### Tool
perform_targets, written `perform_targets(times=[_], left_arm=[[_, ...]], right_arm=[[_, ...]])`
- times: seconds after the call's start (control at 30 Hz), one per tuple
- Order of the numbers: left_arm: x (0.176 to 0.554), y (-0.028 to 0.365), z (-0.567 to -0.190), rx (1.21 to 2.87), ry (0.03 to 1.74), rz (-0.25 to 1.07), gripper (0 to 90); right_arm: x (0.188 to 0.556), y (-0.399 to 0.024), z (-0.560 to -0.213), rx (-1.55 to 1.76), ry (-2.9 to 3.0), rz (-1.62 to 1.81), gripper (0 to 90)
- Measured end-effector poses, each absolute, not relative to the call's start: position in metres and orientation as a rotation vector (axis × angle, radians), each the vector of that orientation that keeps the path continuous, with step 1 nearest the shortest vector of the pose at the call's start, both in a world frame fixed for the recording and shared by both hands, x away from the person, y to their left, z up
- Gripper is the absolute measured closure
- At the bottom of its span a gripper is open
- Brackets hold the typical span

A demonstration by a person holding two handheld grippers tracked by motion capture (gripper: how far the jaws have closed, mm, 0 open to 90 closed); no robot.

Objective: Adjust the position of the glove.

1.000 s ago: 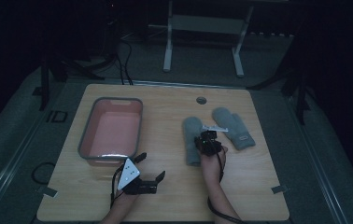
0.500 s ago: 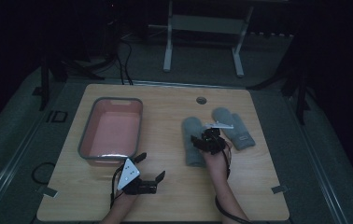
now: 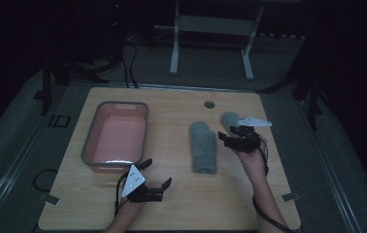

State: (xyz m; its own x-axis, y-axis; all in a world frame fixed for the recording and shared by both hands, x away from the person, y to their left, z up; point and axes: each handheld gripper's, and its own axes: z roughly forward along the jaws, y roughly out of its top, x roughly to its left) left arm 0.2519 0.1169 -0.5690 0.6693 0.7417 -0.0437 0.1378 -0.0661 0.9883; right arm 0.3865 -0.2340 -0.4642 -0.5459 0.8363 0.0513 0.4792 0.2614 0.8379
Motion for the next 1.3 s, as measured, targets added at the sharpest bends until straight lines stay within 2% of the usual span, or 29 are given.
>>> perform_targets(times=[0.23, 0.5, 0.97, 1.2, 1.23, 1.27, 1.3], left_arm=[[0.252, 0.117, -0.569, 1.586, 0.744, 0.577, 4.0], [0.252, 0.117, -0.569, 1.584, 0.746, 0.573, 4.0], [0.252, 0.118, -0.569, 1.584, 0.746, 0.565, 4.1], [0.252, 0.118, -0.569, 1.582, 0.747, 0.564, 4.1], [0.252, 0.118, -0.569, 1.582, 0.749, 0.563, 4.1], [0.252, 0.118, -0.569, 1.582, 0.75, 0.563, 4.1], [0.252, 0.118, -0.569, 1.582, 0.75, 0.563, 4.1]], right_arm=[[0.402, -0.276, -0.461, 1.183, 2.141, 1.104, 42.6], [0.43, -0.322, -0.475, 1.189, 2.135, 1.015, 44.4], [0.471, -0.317, -0.509, 1.212, 2.245, 0.909, 49.3], [0.482, -0.314, -0.531, 1.259, 2.293, 0.832, 48.9], [0.483, -0.314, -0.534, 1.257, 2.294, 0.819, 49.5], [0.483, -0.314, -0.539, 1.256, 2.293, 0.831, 54.7], [0.483, -0.314, -0.539, 1.256, 2.293, 0.831, 54.7]])
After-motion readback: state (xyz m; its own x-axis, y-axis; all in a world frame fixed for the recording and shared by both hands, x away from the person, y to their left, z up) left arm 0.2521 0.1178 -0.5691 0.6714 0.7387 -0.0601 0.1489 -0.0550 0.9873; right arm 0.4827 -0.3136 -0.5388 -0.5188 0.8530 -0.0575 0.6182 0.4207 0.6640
